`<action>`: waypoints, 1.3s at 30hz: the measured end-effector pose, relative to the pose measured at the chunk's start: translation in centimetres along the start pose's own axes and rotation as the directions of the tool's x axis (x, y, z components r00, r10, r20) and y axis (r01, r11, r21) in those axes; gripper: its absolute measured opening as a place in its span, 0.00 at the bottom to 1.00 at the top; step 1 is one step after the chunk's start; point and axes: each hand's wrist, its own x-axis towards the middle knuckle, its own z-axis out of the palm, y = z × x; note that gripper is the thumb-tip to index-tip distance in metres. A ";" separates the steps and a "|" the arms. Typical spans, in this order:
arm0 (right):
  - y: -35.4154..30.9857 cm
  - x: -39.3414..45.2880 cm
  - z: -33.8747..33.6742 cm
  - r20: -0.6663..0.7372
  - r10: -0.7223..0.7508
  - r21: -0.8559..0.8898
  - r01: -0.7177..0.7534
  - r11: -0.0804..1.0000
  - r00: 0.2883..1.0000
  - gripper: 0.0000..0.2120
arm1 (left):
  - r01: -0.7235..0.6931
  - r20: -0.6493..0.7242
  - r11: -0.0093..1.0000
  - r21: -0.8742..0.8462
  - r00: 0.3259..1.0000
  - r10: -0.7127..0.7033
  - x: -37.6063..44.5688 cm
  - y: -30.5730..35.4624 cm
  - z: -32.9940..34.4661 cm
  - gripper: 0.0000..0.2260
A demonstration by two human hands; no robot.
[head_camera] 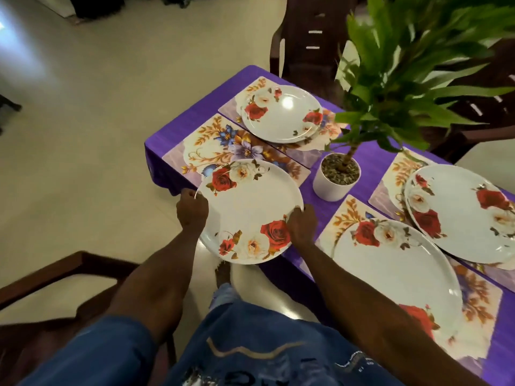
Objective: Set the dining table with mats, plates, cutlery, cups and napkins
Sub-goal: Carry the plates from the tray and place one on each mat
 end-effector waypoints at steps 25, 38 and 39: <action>-7.7 7.9 13.2 -0.302 0.112 -0.119 -0.154 0.981 0.947 0.14 | -0.236 0.372 0.972 0.011 0.903 0.215 21.2 4.5 5.1 0.13; -7.3 7.3 14.1 -0.274 0.123 -0.104 -0.156 0.982 0.954 0.15 | -0.283 0.341 0.958 0.041 0.905 0.253 21.5 3.3 4.6 0.14; -7.3 7.3 14.2 -0.270 0.128 -0.107 -0.162 0.981 0.954 0.15 | -0.285 0.343 0.958 0.041 0.904 0.255 21.5 3.3 4.6 0.14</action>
